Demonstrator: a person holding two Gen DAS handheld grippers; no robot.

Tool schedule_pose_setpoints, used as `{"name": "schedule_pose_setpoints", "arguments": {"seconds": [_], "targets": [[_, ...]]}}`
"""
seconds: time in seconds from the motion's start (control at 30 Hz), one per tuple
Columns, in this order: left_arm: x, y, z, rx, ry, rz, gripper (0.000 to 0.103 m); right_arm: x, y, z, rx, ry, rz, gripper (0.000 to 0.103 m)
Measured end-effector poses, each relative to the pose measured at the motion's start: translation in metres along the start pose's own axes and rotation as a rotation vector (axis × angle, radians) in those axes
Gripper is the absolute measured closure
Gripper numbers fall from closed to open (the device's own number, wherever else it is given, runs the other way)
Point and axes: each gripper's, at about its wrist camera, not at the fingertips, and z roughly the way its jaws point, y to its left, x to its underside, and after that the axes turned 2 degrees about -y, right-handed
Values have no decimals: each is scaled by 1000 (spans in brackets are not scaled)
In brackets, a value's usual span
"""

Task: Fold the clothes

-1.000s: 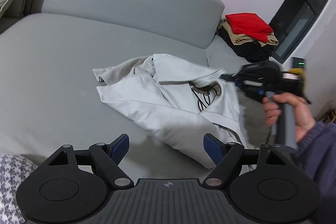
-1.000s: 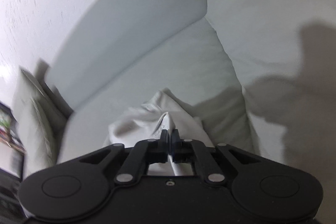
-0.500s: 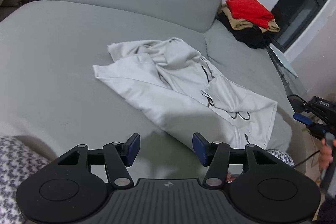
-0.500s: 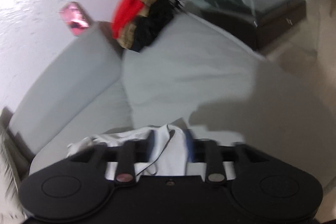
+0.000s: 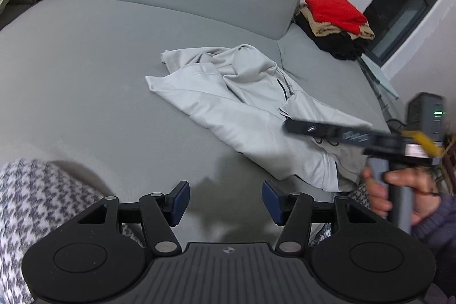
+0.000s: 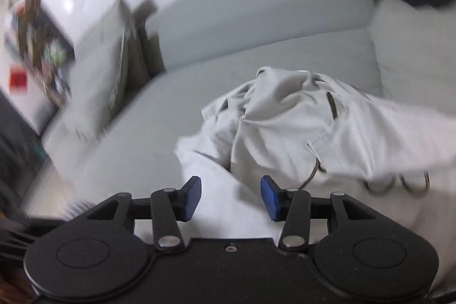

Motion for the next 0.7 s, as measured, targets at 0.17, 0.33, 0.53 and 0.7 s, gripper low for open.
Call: {"name": "schedule_pose_setpoints", "arguments": {"seconds": [0.17, 0.33, 0.53, 0.7], "targets": [[1, 11, -8, 11, -33, -30, 49, -1, 13, 18, -23, 101, -129, 77], [3, 28, -5, 41, -39, -126, 48, 16, 61, -18, -29, 48, -320, 98], [5, 35, -6, 13, -34, -169, 48, 72, 138, 6, -46, 145, -609, 96], [8, 44, -1, 23, -13, -212, 48, 60, 120, -16, -131, 142, -405, 79]]}}
